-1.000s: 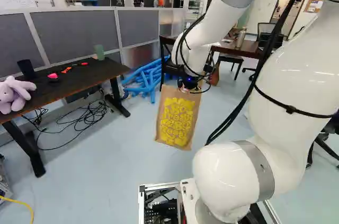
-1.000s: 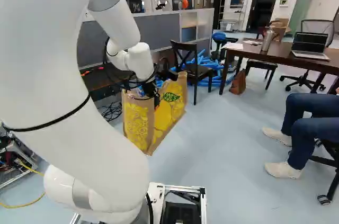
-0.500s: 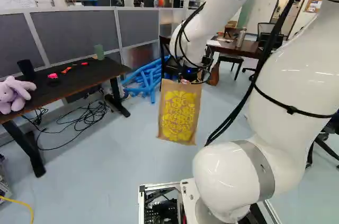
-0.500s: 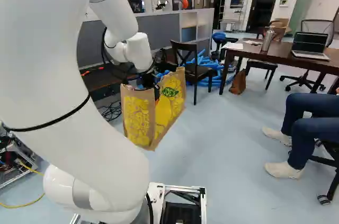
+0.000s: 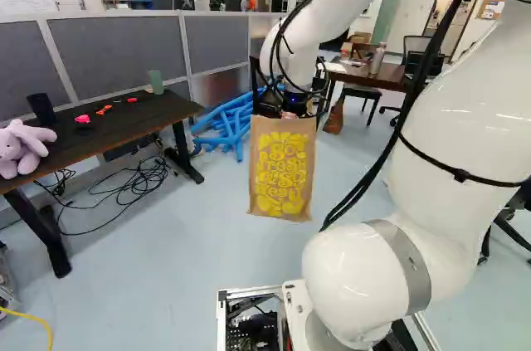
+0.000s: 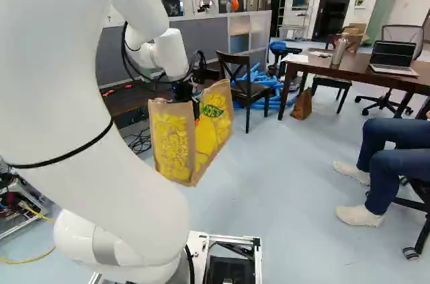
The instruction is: Pick up the bag on the ground and place it on the table
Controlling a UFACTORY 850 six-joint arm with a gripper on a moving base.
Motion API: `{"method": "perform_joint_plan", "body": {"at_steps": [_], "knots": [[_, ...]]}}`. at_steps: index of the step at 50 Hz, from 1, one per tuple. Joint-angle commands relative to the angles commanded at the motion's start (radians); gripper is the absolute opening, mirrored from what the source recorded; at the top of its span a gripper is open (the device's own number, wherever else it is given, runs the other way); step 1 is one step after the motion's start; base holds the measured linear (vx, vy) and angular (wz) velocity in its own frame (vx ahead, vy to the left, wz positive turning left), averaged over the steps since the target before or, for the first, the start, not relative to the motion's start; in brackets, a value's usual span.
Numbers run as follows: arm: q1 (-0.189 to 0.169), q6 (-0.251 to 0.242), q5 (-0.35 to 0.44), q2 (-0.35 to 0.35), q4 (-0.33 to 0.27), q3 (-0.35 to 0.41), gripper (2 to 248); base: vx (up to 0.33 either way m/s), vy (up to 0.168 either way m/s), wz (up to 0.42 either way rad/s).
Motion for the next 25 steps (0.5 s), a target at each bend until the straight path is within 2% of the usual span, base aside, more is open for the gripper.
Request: {"method": "perform_joint_plan", "body": {"at_steps": [25], "knots": [[0.05,0.0,-0.099,0.016,-0.038,-0.071,35,0.0,0.0,0.0]]}}
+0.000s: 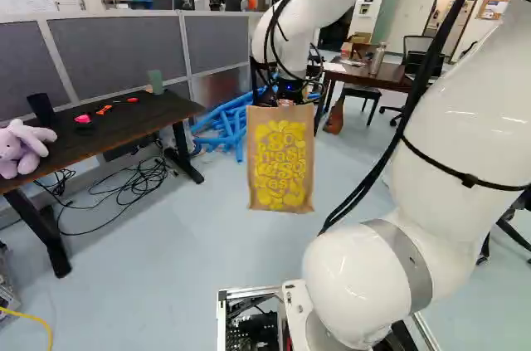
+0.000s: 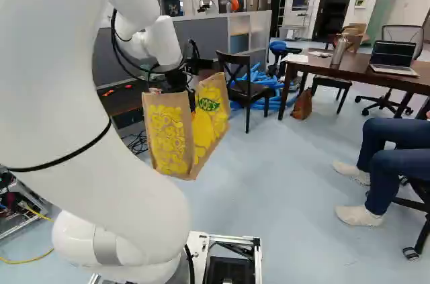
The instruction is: Pick up the bag on the ground and place it on the table
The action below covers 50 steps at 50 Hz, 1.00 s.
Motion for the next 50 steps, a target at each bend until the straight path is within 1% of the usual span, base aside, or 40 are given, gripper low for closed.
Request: {"method": "perform_joint_plan", "body": {"at_steps": [37,50], "knots": [[0.059,0.0,-0.112,0.026,-0.041,-0.1,35,0.0,0.0,0.0],[0.067,0.0,-0.125,0.033,-0.042,-0.114,35,0.0,0.0,0.0]]}}
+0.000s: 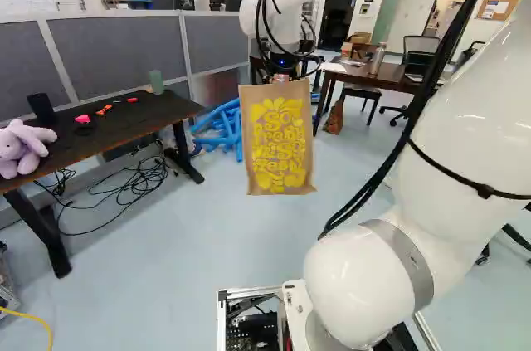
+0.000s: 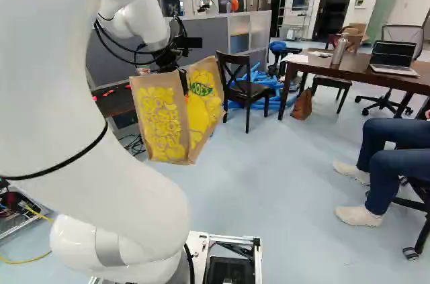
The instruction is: Pick up the bag on the ground and place it on the table
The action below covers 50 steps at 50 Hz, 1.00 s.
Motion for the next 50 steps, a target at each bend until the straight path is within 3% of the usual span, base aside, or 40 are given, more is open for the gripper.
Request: {"method": "perform_joint_plan", "body": {"at_steps": [50], "knots": [[0.0,0.0,0.0,0.0,0.0,-0.001,35,0.0,0.009,0.043]]}}
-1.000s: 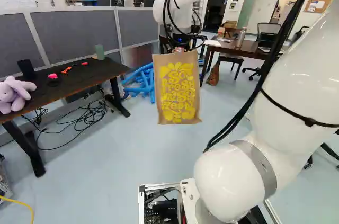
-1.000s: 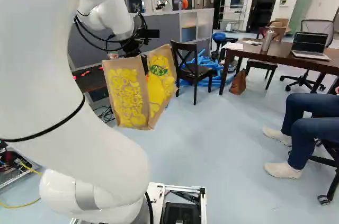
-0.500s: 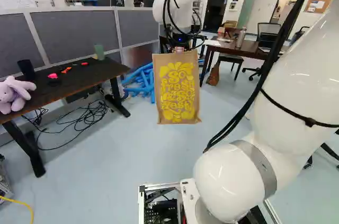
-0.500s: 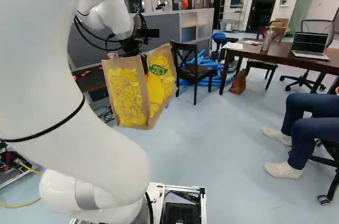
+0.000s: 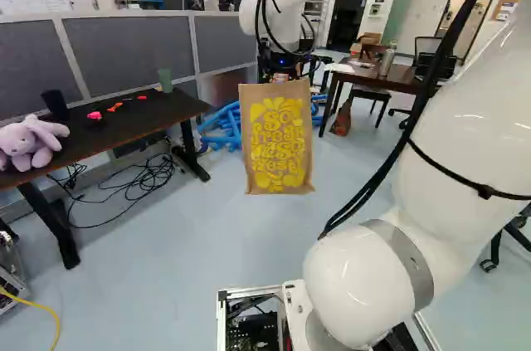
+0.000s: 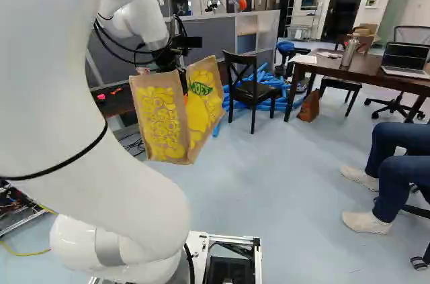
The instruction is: Pick up the bag on the ground and place it on the table
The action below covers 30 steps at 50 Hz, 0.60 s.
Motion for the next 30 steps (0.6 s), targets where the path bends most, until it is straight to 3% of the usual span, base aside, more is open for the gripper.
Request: {"method": "perform_joint_plan", "body": {"at_steps": [30], "knots": [[0.0,0.0,0.0,0.0,0.0,0.0,35,0.032,0.031,0.236]]}}
